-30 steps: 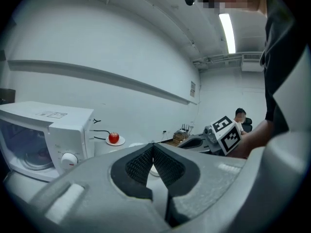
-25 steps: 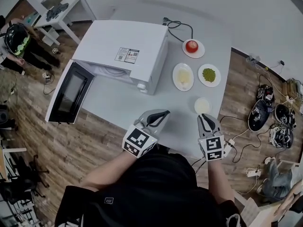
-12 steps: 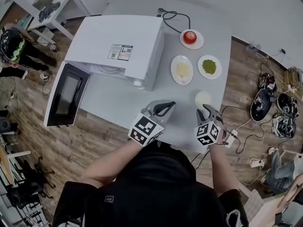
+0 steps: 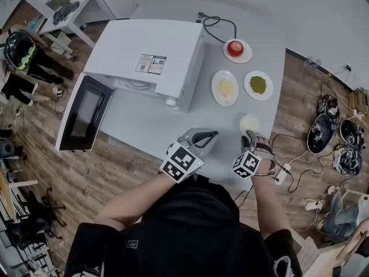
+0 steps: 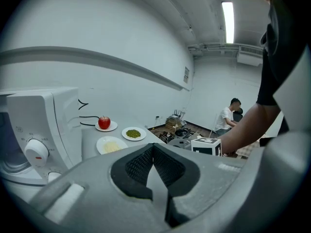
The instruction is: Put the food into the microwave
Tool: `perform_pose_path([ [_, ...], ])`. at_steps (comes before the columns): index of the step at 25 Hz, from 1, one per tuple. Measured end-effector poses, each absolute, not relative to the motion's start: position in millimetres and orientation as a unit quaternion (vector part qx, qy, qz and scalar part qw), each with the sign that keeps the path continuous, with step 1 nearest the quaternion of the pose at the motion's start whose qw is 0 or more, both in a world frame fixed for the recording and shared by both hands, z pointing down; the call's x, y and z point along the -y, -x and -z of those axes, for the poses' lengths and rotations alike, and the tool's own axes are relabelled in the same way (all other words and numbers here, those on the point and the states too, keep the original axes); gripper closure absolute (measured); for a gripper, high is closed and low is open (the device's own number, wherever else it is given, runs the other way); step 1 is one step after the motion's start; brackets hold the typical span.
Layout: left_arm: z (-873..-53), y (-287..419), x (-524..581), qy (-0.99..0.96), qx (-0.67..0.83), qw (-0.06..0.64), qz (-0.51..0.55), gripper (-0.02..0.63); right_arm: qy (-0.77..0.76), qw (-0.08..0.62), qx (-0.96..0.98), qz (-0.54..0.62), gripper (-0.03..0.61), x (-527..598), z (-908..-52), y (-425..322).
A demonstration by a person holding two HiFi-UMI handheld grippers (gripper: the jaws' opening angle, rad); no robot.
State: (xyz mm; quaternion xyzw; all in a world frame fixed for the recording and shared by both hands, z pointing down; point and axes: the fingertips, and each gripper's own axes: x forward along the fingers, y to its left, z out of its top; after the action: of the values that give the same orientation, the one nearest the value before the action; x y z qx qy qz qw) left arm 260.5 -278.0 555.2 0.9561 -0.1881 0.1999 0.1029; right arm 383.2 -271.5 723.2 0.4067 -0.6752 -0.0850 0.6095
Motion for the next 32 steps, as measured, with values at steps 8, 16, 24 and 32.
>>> perform_pose_path([
  [8, -556.9, -253.0, 263.5, -0.95, 0.207, 0.11, -0.205, 0.606, -0.375, 0.644, 0.648, 0.155, 0.479, 269.5, -726.7, -381.6],
  [16, -547.7, -239.7, 249.8, -0.944, 0.231, 0.105, -0.208, 0.606, -0.368, 0.639, 0.654, 0.168, 0.492, 267.0, -719.9, -380.1],
  [24, -536.6, -211.7, 244.0, -0.935, 0.273, 0.113, -0.196, 0.606, -0.359, 0.617, 0.671, 0.204, 0.5, 257.6, -700.6, -352.1],
  [32, -525.8, -167.0, 249.2, -0.934, 0.289, 0.121, -0.173, 0.606, -0.345, 0.591, 0.685, 0.251, 0.5, 256.5, -665.6, -292.7],
])
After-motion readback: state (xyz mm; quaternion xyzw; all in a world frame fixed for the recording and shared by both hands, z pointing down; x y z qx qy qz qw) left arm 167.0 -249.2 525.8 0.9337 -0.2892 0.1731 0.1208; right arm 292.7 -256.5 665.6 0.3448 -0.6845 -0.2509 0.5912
